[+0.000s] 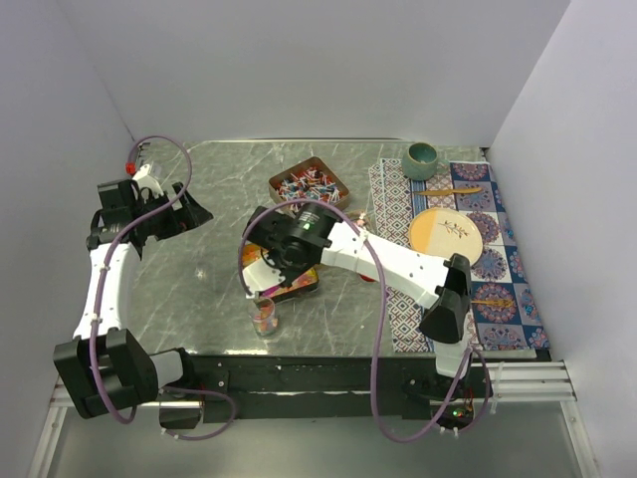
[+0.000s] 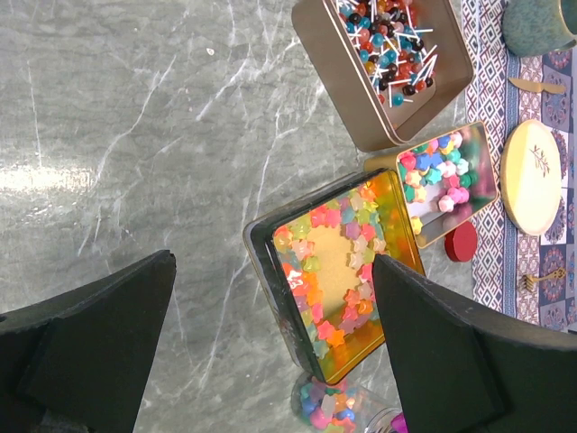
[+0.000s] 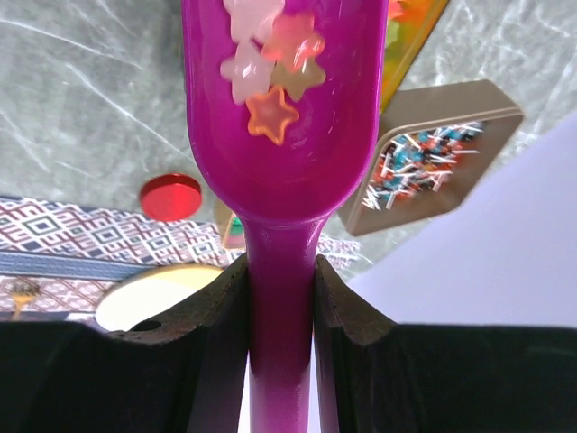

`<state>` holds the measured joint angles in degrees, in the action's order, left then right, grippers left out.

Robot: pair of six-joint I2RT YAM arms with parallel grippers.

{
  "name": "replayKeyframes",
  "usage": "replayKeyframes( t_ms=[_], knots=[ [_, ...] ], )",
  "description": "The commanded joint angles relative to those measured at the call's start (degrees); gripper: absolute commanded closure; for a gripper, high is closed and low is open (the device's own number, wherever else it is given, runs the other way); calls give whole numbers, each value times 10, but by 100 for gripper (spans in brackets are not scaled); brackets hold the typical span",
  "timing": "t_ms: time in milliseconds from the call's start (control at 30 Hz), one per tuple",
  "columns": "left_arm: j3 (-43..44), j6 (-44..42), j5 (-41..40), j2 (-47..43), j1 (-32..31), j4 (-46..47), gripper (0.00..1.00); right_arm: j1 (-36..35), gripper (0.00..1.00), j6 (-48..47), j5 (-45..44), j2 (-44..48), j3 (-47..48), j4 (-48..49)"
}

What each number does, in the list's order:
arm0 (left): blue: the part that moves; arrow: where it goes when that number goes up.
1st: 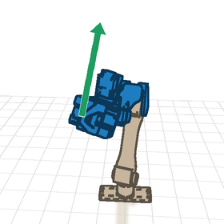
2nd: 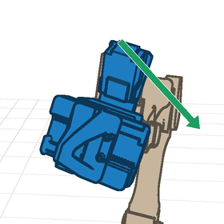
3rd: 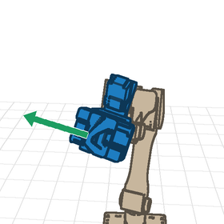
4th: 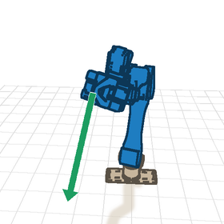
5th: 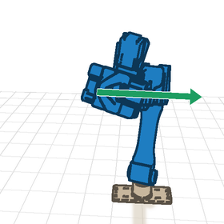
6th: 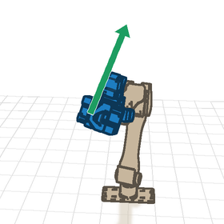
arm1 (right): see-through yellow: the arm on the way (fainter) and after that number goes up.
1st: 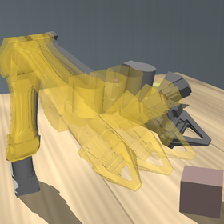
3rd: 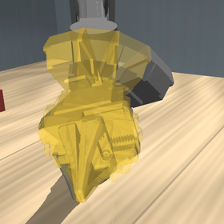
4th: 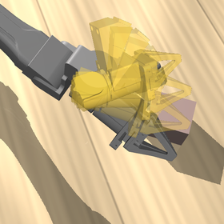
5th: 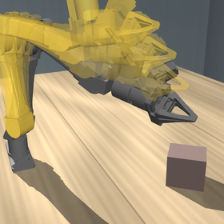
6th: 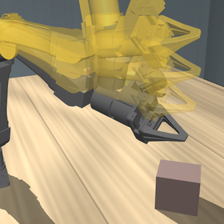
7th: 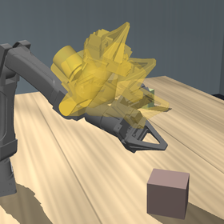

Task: Pack the candies
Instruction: Place the fake candies in the packing bottle.

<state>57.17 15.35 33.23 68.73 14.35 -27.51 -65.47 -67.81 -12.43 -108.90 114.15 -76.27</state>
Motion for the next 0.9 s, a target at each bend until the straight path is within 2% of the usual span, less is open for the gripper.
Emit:
replayKeyframes(
  t_ms=[0, 433, 633, 867],
  knots=[
    [1, 2, 9, -9, 2, 21, 3, -20, 100, -17, -64, 16, 6, -30],
    [0, 10, 10, -21, 6, 25, 3, -48, 100, -27, -105, 33, -24, -27],
    [-21, 25, -14, -41, 19, 40, 3, -54, 100, -36, -131, 55, -53, -15],
    [-29, 93, 122, -20, 21, 88, 3, -48, 100, 1, -115, 67, -38, -25]
  ],
)
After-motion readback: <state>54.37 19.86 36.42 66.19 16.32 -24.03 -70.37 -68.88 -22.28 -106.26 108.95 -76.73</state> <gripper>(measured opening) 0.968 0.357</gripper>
